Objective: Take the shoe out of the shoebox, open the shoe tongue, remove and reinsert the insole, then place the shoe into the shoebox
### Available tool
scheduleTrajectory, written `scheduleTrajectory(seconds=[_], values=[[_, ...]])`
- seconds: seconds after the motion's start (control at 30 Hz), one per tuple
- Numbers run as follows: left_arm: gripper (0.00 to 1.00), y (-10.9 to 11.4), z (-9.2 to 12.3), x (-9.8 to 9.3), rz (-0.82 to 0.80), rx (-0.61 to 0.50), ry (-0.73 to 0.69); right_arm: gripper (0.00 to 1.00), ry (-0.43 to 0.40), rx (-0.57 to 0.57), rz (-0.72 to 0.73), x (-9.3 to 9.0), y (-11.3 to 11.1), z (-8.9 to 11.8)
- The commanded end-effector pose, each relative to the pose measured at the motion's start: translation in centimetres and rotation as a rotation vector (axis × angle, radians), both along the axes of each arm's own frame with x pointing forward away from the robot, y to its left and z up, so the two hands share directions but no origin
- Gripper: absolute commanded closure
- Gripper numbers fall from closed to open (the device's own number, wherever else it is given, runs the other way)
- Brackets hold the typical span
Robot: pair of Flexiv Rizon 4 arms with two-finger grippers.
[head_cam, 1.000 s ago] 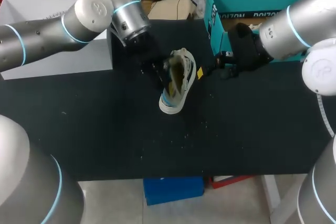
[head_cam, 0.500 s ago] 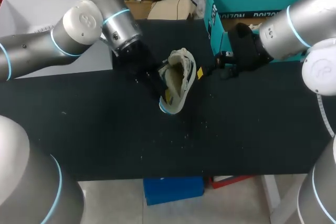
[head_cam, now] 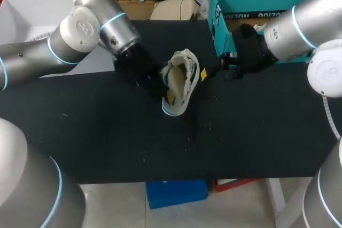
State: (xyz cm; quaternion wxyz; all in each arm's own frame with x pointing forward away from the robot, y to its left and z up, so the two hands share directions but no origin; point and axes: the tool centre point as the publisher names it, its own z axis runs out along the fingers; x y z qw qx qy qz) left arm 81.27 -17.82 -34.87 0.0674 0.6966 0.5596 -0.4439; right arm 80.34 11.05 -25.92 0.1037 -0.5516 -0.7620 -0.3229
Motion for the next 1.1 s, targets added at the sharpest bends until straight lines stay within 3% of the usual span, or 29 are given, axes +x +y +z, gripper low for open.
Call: scheduleTrajectory(seconds=[0.03, 0.3, 0.33, 0.37, 0.4, 0.43, 0.47, 0.5, 0.63, 0.73, 0.83, 0.9, 0.97, 1.1], values=[[1.0, -0.2, -0.4, 1.0, -0.003, -0.006, 0.0, 0.0, 0.001, -0.004, -0.001, 0.0, 0.1, 0.0], [1.0, -0.5, -0.2, 2.0, -0.012, -0.016, 0.001, 0.0, 0.001, -0.004, -0.001, 0.0, 0.1, 0.0], [0.89, -0.5, -0.1, 1.9, -0.017, -0.016, 0.001, 0.0, 0.001, -0.004, -0.001, 0.0, 0.1, 0.0], [0.67, -0.4, 0.0, 1.9, -0.027, -0.014, 0.002, 0.0, 0.001, -0.004, -0.001, 0.0, 0.1, 0.0], [0.56, -0.4, 0.1, 1.8, -0.031, -0.007, 0.0, 0.0, 0.001, -0.004, -0.001, 0.0, 0.1, 0.0], [0.51, -0.3, 0.2, 1.7, -0.032, -0.004, -0.001, 0.0, 0.001, -0.004, -0.001, 0.0, 0.1, 0.0], [0.33, -0.2, 0.4, 1.6, -0.031, 0.007, -0.009, 0.0, 0.001, -0.004, -0.001, 0.0, 0.1, 0.0], [0.23, 0.0, 0.6, 1.5, -0.031, 0.021, -0.019, 0.0, 0.001, -0.004, -0.001, 0.0, 0.1, 0.0], [0.06, 0.8, 1.4, 1.4, -0.005, 0.083, -0.072, 0.0, 0.001, -0.004, -0.001, 0.0, 0.1, 0.0], [0.05, 1.3, 1.6, 1.5, 0.029, 0.131, -0.102, 0.0, 0.001, -0.004, -0.001, 0.0, 0.1, 0.0], [0.15, 2.0, 1.6, 1.9, 0.114, 0.229, -0.154, 0.0, 0.001, -0.004, -0.001, 0.0, 0.1, 0.0], [0.17, 2.2, 1.4, 2.0, 0.151, 0.246, -0.146, 0.0, 0.001, -0.004, -0.001, 0.0, 0.1, 0.0], [0.27, 2.4, 1.2, 2.0, 0.185, 0.296, -0.167, 0.0, 0.001, -0.004, -0.001, 0.0, 0.1, 0.0], [0.31, 2.6, 0.7, 2.2, 0.228, 0.307, -0.169, 0.0, 0.001, -0.004, -0.001, 0.0, 0.1, 0.0]])
